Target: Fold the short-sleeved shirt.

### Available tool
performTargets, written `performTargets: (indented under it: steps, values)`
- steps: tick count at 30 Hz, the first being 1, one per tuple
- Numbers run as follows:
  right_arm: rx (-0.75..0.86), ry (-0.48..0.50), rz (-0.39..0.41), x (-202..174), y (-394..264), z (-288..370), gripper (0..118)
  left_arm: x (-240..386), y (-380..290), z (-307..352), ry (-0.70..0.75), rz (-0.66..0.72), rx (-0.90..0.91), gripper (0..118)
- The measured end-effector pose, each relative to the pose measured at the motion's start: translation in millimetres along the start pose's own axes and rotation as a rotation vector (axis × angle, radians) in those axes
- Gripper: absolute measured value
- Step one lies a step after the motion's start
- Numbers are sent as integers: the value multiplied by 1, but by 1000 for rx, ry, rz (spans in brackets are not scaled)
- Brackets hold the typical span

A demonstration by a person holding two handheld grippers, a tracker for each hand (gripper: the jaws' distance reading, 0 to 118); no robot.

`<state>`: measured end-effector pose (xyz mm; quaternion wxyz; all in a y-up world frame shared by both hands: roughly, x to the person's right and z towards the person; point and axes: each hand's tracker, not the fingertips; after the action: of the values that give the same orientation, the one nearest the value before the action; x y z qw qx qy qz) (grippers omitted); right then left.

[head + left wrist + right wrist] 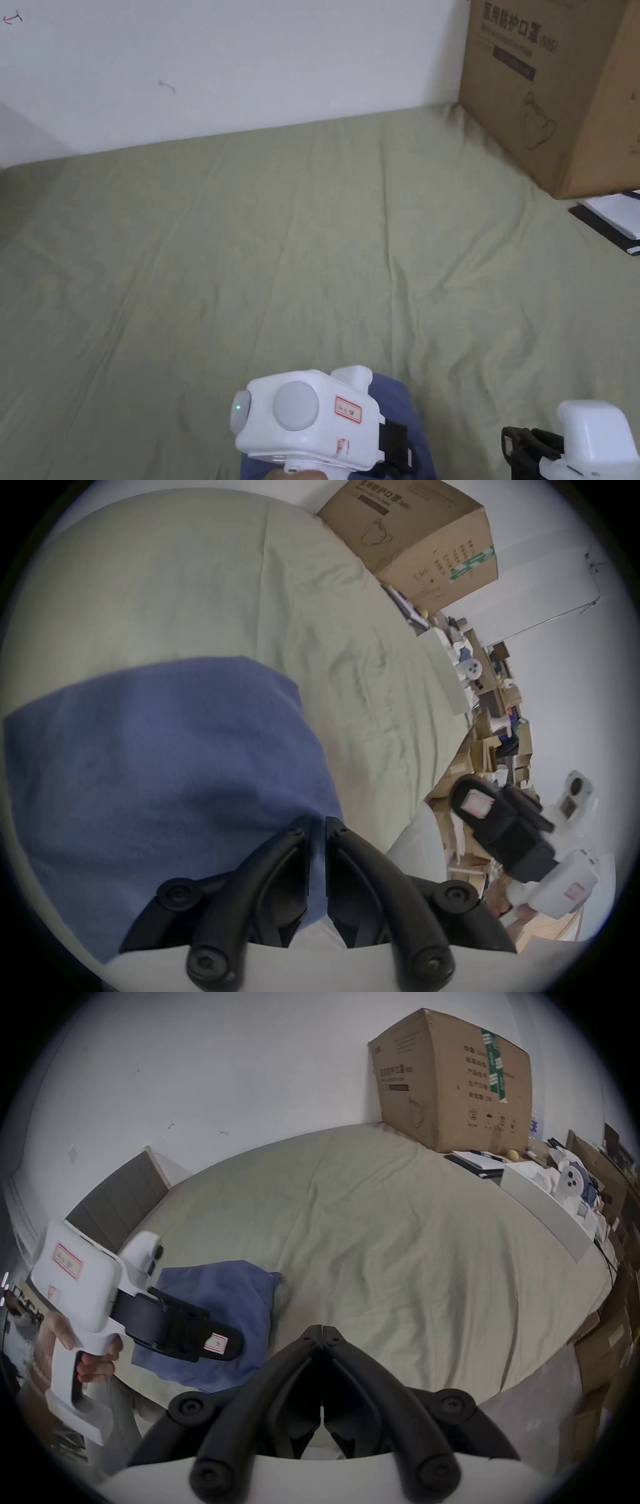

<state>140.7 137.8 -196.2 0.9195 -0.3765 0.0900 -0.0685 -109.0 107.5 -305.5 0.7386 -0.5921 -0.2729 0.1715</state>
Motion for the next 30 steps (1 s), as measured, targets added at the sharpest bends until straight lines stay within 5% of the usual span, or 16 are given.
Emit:
performTargets:
  steps: [4, 10, 11, 14, 15, 25, 30]
  values:
    - [-8, 64, 74, -26, 11, -12, 0, -26, -10, 61, -127, 101, 160, 4]
    - [-55, 175, 169, -77, 21, -55, 0, -82, -41, 158, -76, 186, 368, 4]
    - [-70, 187, 193, -86, 19, -64, 0, -96, -47, 167, -58, 195, 388, 12]
    - [-141, 179, 252, -105, 11, -95, 0, -133, -63, 175, -7, 276, 387, 78]
    - [-168, 161, 262, -107, 6, -105, 0, -143, -68, 174, -14, 300, 372, 83]
    - [-198, 135, 253, -104, -6, -121, 0, -194, -56, 94, -245, 475, 266, 83]
    - [-203, 124, 240, -106, -5, -121, 0, -193, -35, 58, -303, 421, 198, 83]
